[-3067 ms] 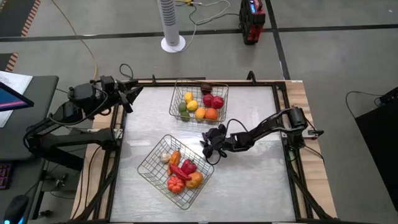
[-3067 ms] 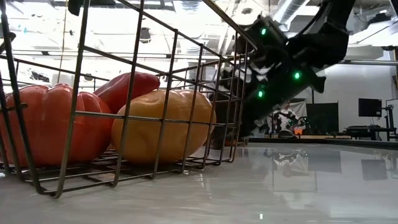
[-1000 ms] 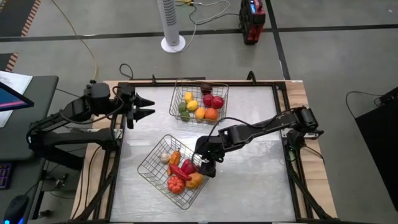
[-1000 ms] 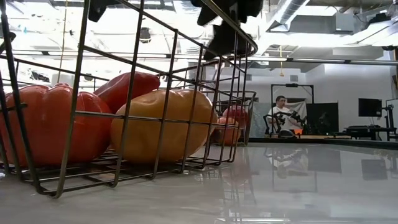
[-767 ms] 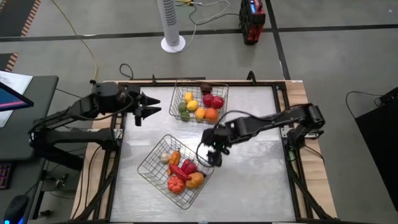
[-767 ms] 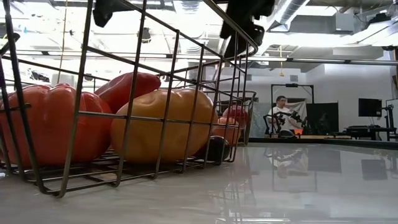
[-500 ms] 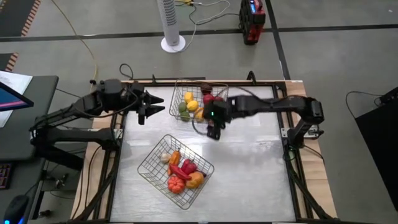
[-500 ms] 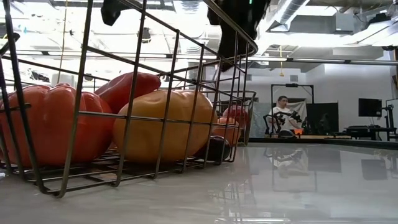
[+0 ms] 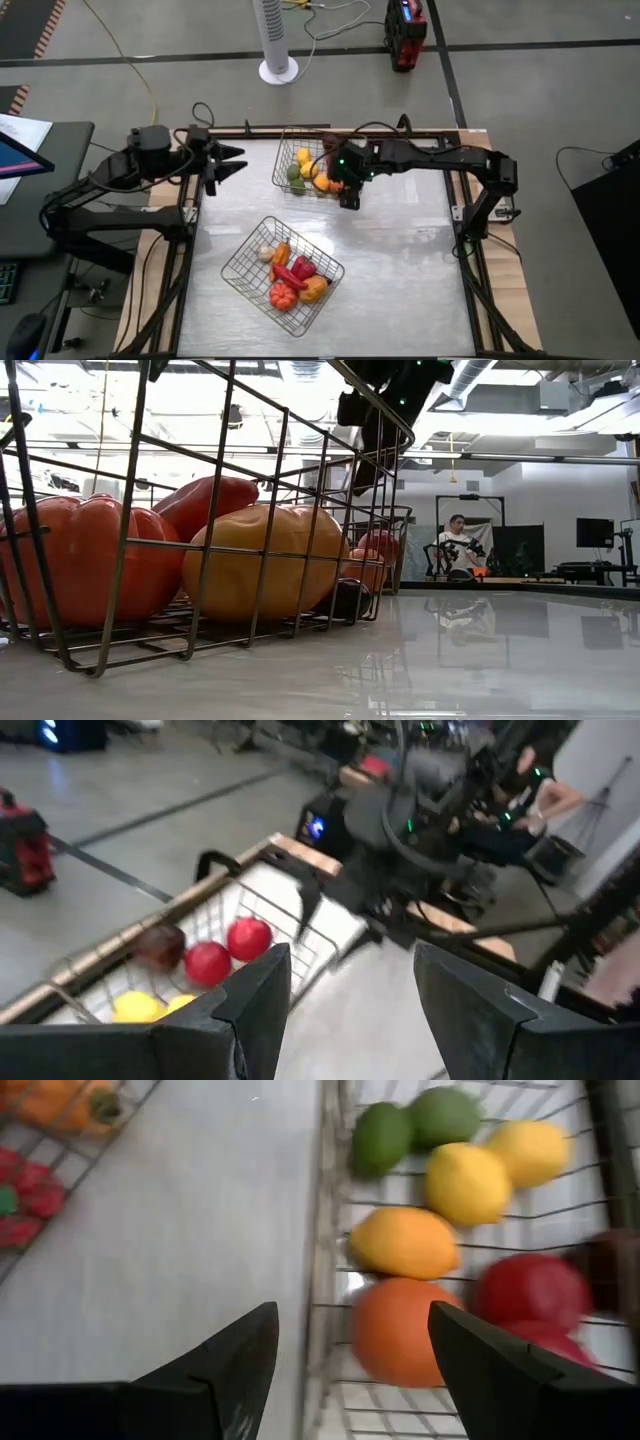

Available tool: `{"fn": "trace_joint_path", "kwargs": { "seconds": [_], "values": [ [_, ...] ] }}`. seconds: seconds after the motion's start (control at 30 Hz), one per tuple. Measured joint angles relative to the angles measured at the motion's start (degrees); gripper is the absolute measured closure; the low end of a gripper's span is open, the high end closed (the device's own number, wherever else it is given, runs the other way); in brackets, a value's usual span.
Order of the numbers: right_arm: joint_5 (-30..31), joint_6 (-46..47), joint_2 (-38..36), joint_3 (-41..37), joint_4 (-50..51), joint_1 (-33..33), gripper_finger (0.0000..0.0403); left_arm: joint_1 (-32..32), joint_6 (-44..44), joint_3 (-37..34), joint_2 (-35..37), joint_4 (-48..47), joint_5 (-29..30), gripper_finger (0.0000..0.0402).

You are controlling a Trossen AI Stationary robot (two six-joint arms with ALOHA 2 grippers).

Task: Sort produce into baskets
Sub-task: Adjust the top wire basket

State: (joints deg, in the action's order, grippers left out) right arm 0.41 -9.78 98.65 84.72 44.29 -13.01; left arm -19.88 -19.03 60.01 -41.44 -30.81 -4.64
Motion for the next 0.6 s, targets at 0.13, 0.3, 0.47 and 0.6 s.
{"fn": "trace_joint_path", "kwargs": {
  "seconds": [0.13, 0.3, 0.47, 0.6],
  "values": [
    [-0.61, 0.68, 0.06, -2.46, -2.15, 2.44, 0.0122, 0.0, 0.97, 0.0, 2.38, -0.01, 2.29, 0.02],
    [-0.23, 2.23, 0.02, -6.67, -2.86, 3.71, 0.0141, -0.02, 2.89, 0.0, 3.89, -0.15, 5.75, 0.02],
    [1.07, 4.06, 0.09, -8.52, -2.72, 3.32, 0.0162, -0.02, 5.12, 0.0, 4.08, -0.16, 7.09, 0.02],
    [-0.59, 1.15, 0.05, -8.99, -0.73, 5.68, 0.018, -0.02, 5.95, -0.01, 3.97, -0.16, 7.08, 0.02]
  ]
}}
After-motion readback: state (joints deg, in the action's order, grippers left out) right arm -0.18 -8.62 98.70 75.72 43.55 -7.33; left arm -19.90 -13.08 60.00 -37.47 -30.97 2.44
